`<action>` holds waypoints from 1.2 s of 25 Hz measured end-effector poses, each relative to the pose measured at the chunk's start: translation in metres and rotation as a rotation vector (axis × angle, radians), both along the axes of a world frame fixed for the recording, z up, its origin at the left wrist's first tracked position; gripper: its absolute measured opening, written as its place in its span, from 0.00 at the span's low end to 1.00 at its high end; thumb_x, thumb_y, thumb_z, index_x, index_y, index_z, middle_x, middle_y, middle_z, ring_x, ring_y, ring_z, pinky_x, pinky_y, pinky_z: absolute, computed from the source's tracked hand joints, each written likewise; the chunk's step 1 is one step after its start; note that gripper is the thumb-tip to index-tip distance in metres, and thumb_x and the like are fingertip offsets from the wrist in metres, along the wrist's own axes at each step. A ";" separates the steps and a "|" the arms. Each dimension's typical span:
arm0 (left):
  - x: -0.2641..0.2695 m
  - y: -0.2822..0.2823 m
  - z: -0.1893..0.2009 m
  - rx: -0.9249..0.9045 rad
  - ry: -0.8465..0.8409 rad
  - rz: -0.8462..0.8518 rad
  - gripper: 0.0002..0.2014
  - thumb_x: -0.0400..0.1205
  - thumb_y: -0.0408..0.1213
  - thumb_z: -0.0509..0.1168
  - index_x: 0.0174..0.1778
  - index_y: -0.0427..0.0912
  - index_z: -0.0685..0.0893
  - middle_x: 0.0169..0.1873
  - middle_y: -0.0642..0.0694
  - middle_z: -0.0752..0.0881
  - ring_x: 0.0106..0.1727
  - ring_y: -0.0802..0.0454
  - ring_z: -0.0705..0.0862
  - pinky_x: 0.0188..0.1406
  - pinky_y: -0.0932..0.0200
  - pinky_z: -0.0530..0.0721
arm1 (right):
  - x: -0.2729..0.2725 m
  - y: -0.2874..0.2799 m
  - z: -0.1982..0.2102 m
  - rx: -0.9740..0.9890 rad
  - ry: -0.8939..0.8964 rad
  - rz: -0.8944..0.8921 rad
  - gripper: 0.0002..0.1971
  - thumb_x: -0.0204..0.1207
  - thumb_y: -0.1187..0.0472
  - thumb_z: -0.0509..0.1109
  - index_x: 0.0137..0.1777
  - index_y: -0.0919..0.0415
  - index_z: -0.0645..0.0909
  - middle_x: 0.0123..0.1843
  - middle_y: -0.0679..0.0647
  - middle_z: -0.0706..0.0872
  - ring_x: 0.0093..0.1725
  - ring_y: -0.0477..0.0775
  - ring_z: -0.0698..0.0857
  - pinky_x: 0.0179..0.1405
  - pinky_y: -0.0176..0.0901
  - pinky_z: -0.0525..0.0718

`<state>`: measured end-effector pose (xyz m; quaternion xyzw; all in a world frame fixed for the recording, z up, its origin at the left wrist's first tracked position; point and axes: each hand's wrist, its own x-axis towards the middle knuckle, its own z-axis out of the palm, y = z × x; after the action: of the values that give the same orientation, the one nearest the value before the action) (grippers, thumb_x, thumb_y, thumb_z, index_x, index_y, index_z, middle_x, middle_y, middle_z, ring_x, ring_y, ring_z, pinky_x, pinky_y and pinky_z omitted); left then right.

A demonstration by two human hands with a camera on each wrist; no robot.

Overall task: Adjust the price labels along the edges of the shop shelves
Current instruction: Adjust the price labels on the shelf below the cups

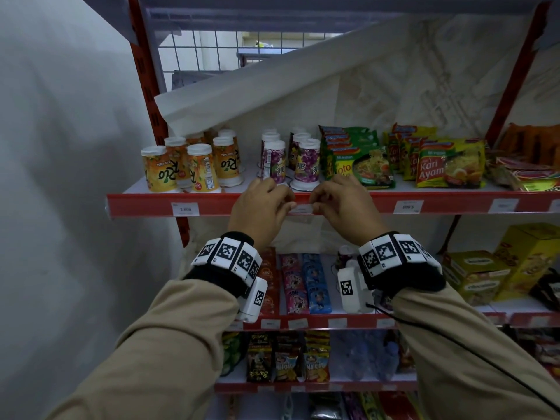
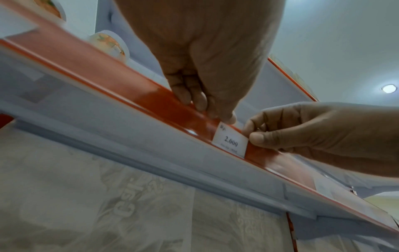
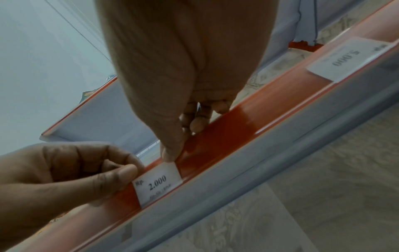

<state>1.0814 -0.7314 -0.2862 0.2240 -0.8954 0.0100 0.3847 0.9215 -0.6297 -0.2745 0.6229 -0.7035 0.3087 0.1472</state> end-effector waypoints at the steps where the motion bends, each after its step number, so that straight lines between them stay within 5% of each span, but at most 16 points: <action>1: 0.001 0.000 -0.001 -0.013 0.016 -0.009 0.09 0.81 0.41 0.67 0.48 0.39 0.86 0.42 0.41 0.81 0.47 0.42 0.76 0.40 0.50 0.76 | 0.000 0.000 0.000 0.001 0.001 -0.003 0.03 0.75 0.58 0.73 0.47 0.54 0.85 0.43 0.47 0.75 0.54 0.57 0.74 0.53 0.54 0.74; 9: -0.001 -0.002 -0.004 -0.075 0.072 -0.012 0.07 0.80 0.41 0.69 0.45 0.40 0.86 0.39 0.43 0.81 0.44 0.43 0.77 0.39 0.51 0.75 | -0.006 0.003 -0.004 -0.039 0.029 -0.001 0.08 0.71 0.59 0.75 0.49 0.53 0.82 0.46 0.49 0.79 0.52 0.56 0.75 0.50 0.49 0.73; 14: -0.017 0.008 -0.005 -0.119 0.123 0.100 0.11 0.78 0.49 0.67 0.41 0.44 0.85 0.39 0.47 0.81 0.46 0.45 0.77 0.45 0.51 0.72 | -0.023 0.016 0.002 0.027 0.119 -0.036 0.11 0.69 0.57 0.76 0.51 0.53 0.82 0.48 0.52 0.80 0.54 0.58 0.75 0.52 0.52 0.75; 24: -0.105 0.070 -0.002 -0.155 -0.059 -0.044 0.19 0.78 0.46 0.67 0.61 0.42 0.82 0.53 0.43 0.80 0.55 0.42 0.76 0.52 0.48 0.75 | -0.102 0.083 0.006 0.016 0.146 -0.235 0.10 0.69 0.57 0.77 0.48 0.55 0.82 0.50 0.53 0.82 0.54 0.61 0.75 0.51 0.52 0.73; 30: -0.133 0.084 -0.005 -0.097 -0.051 -0.069 0.14 0.78 0.41 0.68 0.57 0.39 0.82 0.53 0.41 0.79 0.57 0.41 0.74 0.56 0.47 0.75 | -0.122 0.088 -0.002 0.019 0.131 -0.187 0.10 0.71 0.63 0.76 0.50 0.60 0.80 0.53 0.58 0.80 0.56 0.60 0.74 0.50 0.46 0.70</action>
<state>0.9489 -0.6472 -0.2910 0.1736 -0.9106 0.0458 0.3723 0.7991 -0.5419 -0.2768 0.5748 -0.7503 0.2455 0.2153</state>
